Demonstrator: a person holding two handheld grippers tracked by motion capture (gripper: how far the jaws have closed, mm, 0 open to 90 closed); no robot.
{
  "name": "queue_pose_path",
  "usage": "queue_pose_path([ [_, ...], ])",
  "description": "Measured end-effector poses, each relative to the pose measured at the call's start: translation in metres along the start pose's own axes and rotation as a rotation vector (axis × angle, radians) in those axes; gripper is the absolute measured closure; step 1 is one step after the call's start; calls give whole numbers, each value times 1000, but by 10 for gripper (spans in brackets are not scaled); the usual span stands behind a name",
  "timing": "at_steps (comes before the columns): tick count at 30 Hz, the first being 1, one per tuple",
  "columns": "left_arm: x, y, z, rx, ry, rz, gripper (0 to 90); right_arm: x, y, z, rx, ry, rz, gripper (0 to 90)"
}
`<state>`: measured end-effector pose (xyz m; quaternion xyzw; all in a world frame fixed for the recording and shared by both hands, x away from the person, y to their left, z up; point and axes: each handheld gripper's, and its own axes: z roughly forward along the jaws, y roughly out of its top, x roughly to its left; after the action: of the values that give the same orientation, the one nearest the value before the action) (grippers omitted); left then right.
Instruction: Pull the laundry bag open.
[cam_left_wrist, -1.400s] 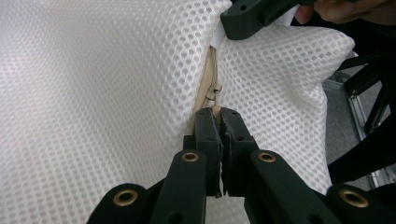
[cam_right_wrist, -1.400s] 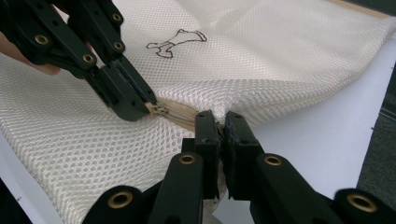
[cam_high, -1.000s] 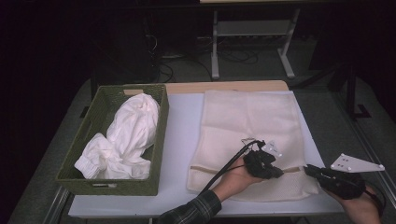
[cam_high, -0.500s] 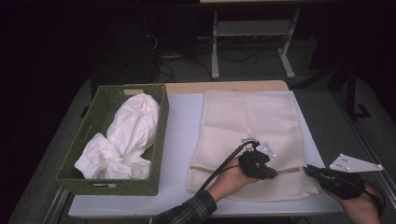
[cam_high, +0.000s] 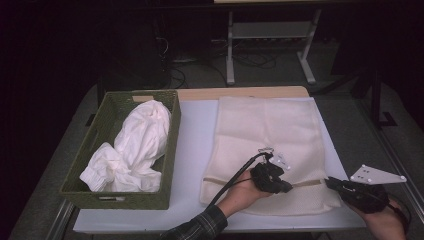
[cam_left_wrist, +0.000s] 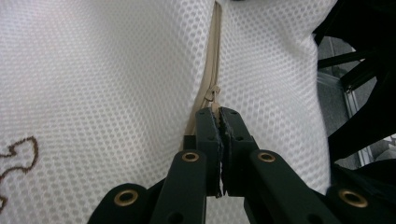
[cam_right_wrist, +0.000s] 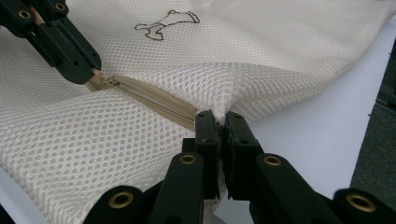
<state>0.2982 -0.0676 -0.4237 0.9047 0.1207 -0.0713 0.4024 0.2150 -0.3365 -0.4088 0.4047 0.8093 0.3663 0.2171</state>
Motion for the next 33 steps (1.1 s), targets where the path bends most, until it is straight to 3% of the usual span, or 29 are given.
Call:
queue_pose_path([
  [3, 0, -2, 0, 10, 3, -4, 875, 0, 0, 0, 6, -7, 4, 851],
  [5, 2, -6, 1, 28, 13, -4, 875, 1, -1, 0, 26, -41, -10, 852],
  [7, 5, -9, 0, 29, 13, -13, 875, -3, -3, -2, 22, -52, 9, 851],
  [22, 12, -34, -22, 30, 36, -52, 875, -4, -8, 3, 34, -50, 5, 850],
  [33, 11, -42, -35, 26, 53, -50, 874, -5, -10, 5, 38, -48, 4, 850],
])
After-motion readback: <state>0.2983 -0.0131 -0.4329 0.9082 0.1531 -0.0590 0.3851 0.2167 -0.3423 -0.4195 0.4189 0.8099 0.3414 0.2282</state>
